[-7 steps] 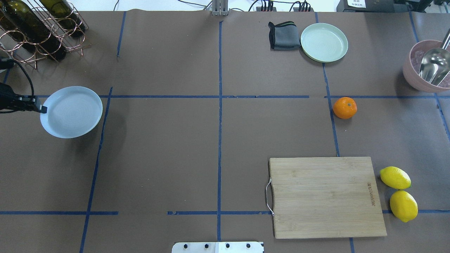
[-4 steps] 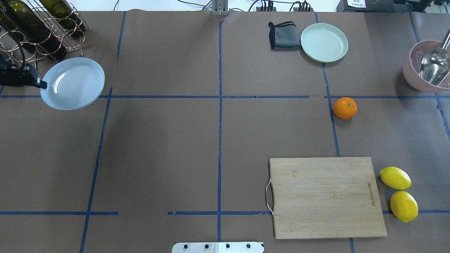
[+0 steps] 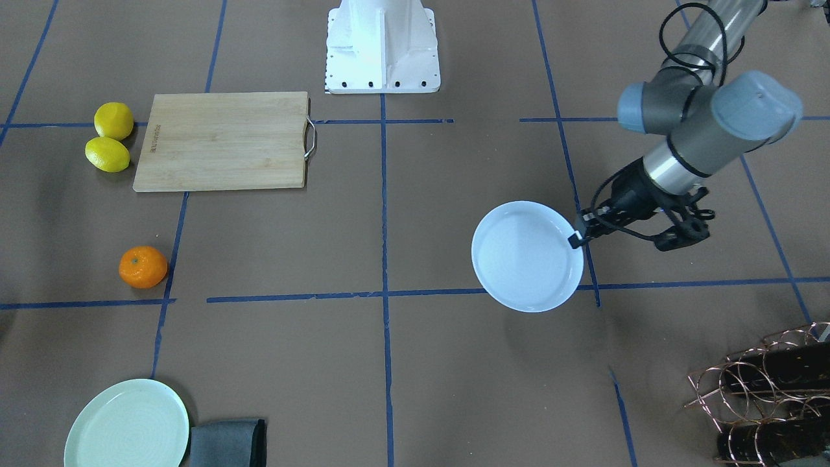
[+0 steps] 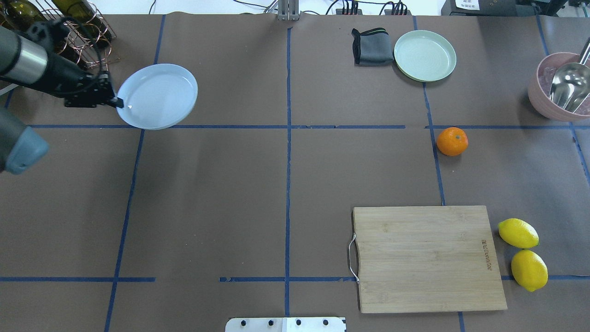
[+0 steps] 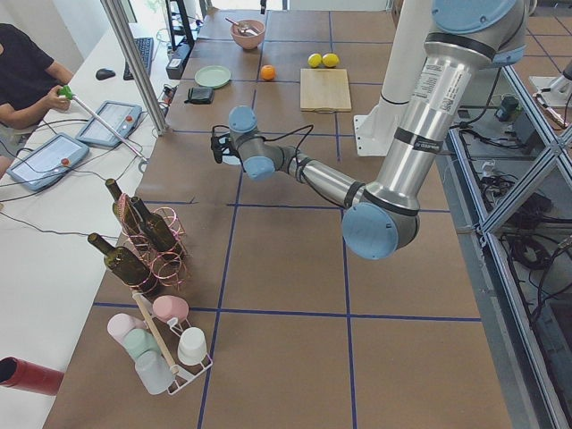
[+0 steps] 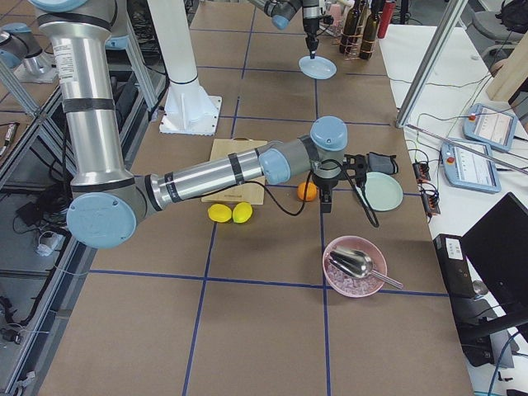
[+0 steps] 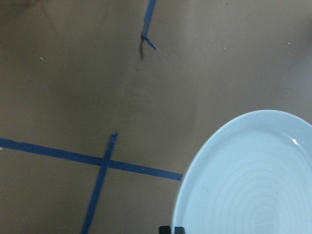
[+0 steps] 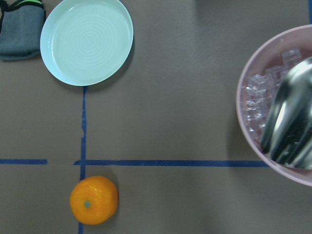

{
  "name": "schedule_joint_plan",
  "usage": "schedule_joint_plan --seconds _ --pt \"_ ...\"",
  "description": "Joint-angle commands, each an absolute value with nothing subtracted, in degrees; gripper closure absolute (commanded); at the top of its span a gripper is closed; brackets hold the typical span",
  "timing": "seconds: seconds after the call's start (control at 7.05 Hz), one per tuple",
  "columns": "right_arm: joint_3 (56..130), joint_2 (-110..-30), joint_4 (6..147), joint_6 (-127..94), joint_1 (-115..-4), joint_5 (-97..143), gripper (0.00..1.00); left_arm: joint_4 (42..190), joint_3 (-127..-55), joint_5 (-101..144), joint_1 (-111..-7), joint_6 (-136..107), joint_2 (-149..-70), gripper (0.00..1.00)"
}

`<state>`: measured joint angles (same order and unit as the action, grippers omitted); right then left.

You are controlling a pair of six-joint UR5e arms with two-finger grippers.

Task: Pick orange to plate
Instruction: 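Grasp the light blue plate rim with the left gripper, slide it to center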

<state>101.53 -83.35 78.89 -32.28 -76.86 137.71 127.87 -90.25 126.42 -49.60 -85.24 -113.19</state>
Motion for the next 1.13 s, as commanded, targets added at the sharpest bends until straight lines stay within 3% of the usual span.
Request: schedule_joint_plan --seconds 0.0,0.57,0.71,0.85,0.99 --pt "101.6 -82.36 73.04 -43.3 -69.99 134.49 0.0 127.71 -87.21 117.63 -39.76 -92.97 -118.98 1.0" --pt "101.78 -78.84 73.04 -50.45 -65.4 132.54 0.0 127.88 -80.69 111.2 -33.76 -98.09 -127.09 1.0" --pt "101.78 -78.84 73.04 -50.45 -65.04 131.67 0.0 128.05 -80.68 110.66 -33.66 -97.56 -126.83 0.87" --pt "101.78 -78.84 73.04 -50.54 -64.87 131.49 0.0 128.14 -80.77 110.57 -33.66 -97.47 -126.65 0.18" --pt "101.78 -78.75 73.04 -50.54 -64.34 131.31 0.0 127.97 -81.64 110.31 -33.84 -96.86 -126.22 0.0"
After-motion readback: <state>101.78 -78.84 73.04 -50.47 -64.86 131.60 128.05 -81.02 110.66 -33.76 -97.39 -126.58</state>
